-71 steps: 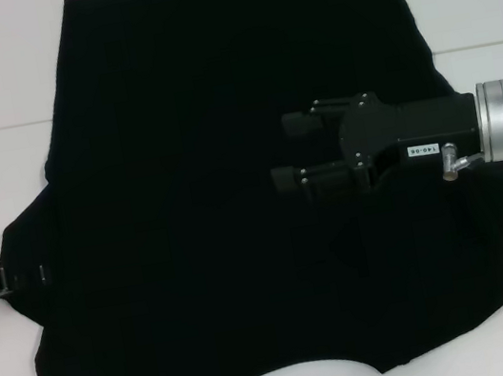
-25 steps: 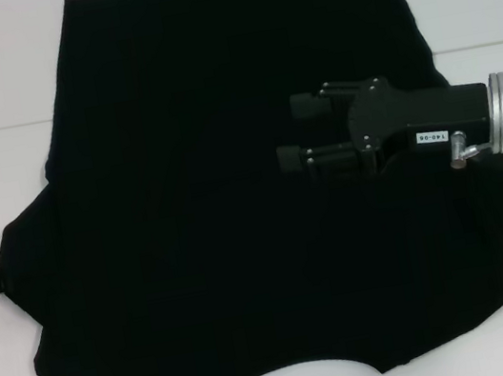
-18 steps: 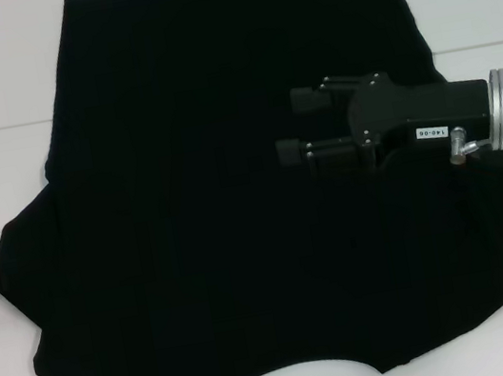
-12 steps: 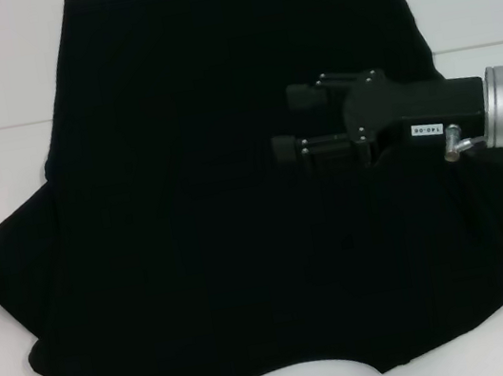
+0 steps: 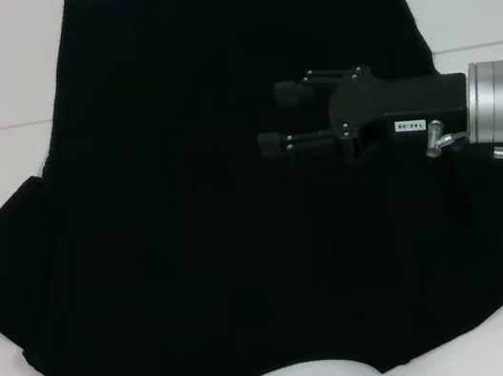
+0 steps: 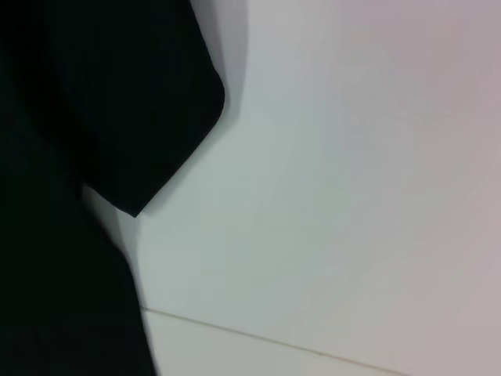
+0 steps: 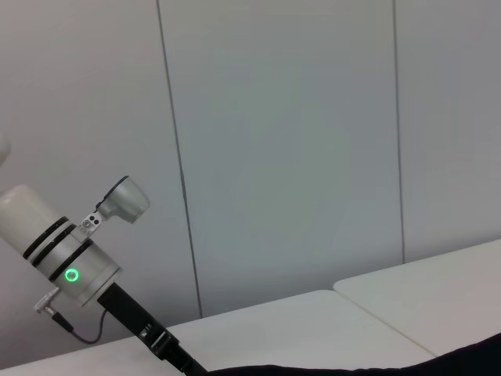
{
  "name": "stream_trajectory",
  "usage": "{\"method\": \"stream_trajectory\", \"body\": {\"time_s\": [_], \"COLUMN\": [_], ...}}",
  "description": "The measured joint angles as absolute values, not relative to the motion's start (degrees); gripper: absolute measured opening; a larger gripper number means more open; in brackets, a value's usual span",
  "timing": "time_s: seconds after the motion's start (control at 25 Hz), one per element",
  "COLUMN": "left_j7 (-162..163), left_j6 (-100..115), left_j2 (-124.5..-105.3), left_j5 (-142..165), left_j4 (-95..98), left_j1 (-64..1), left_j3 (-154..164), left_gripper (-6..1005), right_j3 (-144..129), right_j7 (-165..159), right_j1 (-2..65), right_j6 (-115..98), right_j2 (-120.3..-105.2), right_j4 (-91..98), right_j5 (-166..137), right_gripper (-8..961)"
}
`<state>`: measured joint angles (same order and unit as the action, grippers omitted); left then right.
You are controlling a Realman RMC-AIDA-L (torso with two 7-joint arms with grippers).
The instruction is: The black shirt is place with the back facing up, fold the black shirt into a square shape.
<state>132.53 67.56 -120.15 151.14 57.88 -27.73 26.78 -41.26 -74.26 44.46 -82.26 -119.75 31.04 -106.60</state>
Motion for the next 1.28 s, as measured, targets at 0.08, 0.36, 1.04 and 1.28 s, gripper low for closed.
{"method": "stream_trajectory", "body": {"time_s": [0.08, 0.36, 1.04, 1.28], "left_j7": [132.5, 132.1, 131.9, 132.1], "left_j6": [67.6, 68.2, 71.8, 72.6], "left_j2": [-120.17, -120.24, -119.97, -119.82], "left_j5": [151.1, 151.0, 150.4, 150.4], "left_j4": [57.9, 58.5, 60.0, 60.6], "left_j1": [-27.6, -26.6, -26.5, -26.3], "left_j3": [26.3, 23.5, 21.3, 21.2], "left_gripper": [0, 0, 1, 1], "right_j3": [-41.3, -41.4, -41.4, -41.4], "right_j7": [-74.3, -74.2, -74.6, -74.7], "right_j1": [44.6, 45.2, 45.7, 45.7], "right_j6": [-82.2, -82.0, -82.1, -82.2], "right_j2": [-119.83, -119.88, -119.71, -119.61], "right_j4": [31.0, 30.3, 30.3, 30.3], "right_j5": [-106.6, -106.4, -106.4, -106.4], "right_gripper": [851, 850, 850, 850]}}
